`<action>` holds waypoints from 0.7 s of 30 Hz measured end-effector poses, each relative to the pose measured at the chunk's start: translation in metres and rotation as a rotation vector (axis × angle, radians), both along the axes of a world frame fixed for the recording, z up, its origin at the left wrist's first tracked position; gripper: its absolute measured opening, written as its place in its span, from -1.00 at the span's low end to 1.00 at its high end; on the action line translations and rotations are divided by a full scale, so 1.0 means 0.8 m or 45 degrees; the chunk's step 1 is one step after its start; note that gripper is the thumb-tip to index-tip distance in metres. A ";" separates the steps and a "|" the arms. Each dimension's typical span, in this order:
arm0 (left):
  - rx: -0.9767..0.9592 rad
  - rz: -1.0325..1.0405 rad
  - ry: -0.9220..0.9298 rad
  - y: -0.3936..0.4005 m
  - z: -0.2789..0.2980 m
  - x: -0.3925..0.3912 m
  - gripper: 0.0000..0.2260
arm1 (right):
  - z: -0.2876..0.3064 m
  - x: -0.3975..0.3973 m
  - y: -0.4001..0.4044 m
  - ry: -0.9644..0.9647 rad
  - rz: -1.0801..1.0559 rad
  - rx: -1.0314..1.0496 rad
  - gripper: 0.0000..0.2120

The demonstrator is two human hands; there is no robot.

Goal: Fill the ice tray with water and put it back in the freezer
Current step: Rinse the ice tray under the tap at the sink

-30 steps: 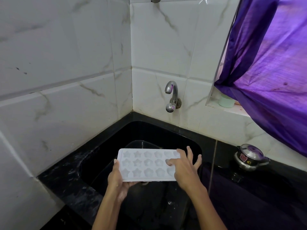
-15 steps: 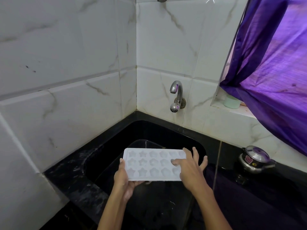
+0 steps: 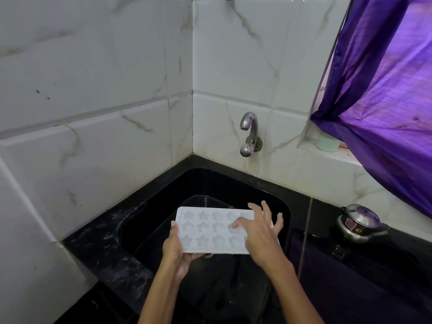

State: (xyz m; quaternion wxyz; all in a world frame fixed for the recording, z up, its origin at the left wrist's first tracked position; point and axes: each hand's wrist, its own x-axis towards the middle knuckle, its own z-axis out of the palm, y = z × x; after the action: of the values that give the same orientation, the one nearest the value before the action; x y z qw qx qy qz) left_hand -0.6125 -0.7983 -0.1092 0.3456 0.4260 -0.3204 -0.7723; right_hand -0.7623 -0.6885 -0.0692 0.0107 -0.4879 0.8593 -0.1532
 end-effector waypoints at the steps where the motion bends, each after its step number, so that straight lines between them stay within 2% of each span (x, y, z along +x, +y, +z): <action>1: -0.003 -0.002 -0.001 0.000 0.000 0.000 -0.57 | -0.001 0.003 -0.001 -0.011 0.016 0.021 -0.31; 4: -0.011 0.000 0.000 0.000 0.002 0.001 -0.56 | -0.001 0.009 -0.003 -0.018 0.037 0.076 -0.29; 9: -0.016 -0.026 -0.014 0.002 0.003 0.000 -0.56 | 0.004 0.011 -0.004 0.042 -0.005 0.094 -0.39; 21: -0.025 -0.011 -0.017 0.002 0.002 0.002 -0.55 | 0.003 0.016 -0.002 0.058 -0.011 0.119 -0.28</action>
State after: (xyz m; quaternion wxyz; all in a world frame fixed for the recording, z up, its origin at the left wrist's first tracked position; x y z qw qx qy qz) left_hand -0.6108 -0.7966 -0.1074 0.3443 0.4263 -0.3322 -0.7677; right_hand -0.7494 -0.6898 -0.0666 0.0131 -0.4866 0.8675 -0.1018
